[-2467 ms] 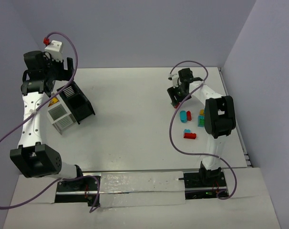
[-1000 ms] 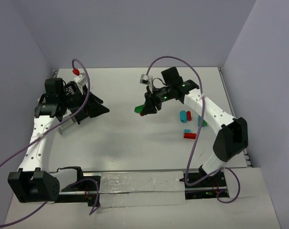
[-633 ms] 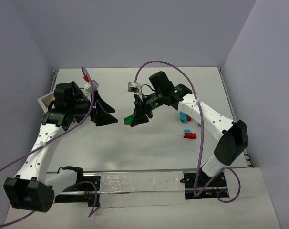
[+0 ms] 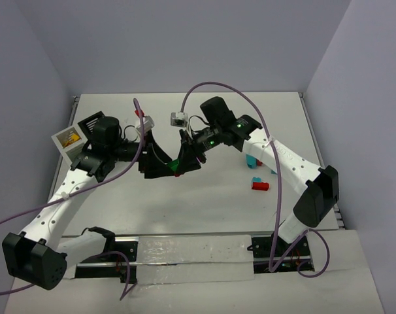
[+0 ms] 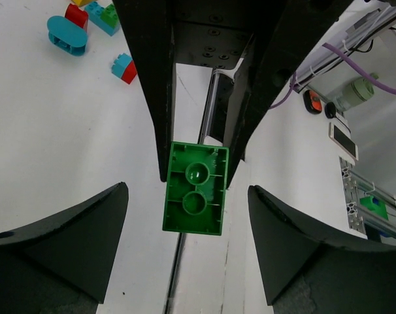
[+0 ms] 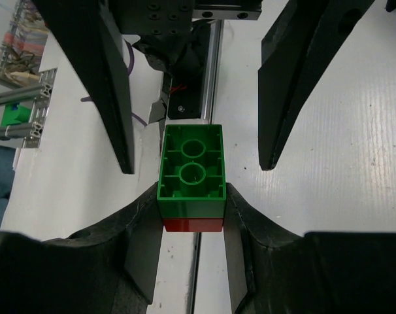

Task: Sort the legos into containers by color

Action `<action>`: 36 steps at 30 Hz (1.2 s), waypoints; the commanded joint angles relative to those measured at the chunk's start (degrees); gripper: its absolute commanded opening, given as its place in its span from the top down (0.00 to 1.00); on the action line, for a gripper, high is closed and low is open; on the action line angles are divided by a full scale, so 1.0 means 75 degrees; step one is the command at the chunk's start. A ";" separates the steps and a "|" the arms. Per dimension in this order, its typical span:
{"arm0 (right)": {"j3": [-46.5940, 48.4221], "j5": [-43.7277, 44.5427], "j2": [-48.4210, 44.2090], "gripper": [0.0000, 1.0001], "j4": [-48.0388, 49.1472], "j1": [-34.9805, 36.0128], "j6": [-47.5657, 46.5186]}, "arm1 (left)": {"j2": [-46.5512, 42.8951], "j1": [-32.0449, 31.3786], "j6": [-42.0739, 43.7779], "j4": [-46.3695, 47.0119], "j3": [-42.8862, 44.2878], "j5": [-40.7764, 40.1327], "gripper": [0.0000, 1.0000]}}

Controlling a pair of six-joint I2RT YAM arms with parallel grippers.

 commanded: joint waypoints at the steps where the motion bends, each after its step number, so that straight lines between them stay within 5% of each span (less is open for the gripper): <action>1: 0.0435 -0.0330 -0.0063 1.00 -0.0032 0.0077 0.0093 | 0.0024 -0.0081 0.0054 0.0293 0.0132 -0.0145 0.19; 8: 0.0519 -0.0345 -0.0005 1.00 -0.0200 0.0086 0.0024 | 0.0012 -0.0095 0.0020 0.0298 0.0103 -0.0247 0.56; 10: 0.0515 -0.0324 0.0015 1.00 -0.0285 0.0086 -0.0026 | -0.0023 -0.0039 -0.0147 0.0417 0.0036 -0.0216 0.79; 13: 0.0477 -0.0287 0.0049 1.00 -0.0415 0.0086 -0.0107 | -0.0050 0.0143 -0.0497 0.0672 0.0017 -0.0166 1.00; 23: 0.0150 0.0162 -0.0050 1.00 -0.0655 0.0086 -0.0297 | -0.0394 0.1481 -0.2364 0.2167 -0.0287 0.0143 1.00; 36: -0.0277 0.1217 -0.0173 1.00 -0.0956 0.0008 -0.0647 | -0.1003 0.2029 -0.0820 0.0290 -0.0330 -0.0796 1.00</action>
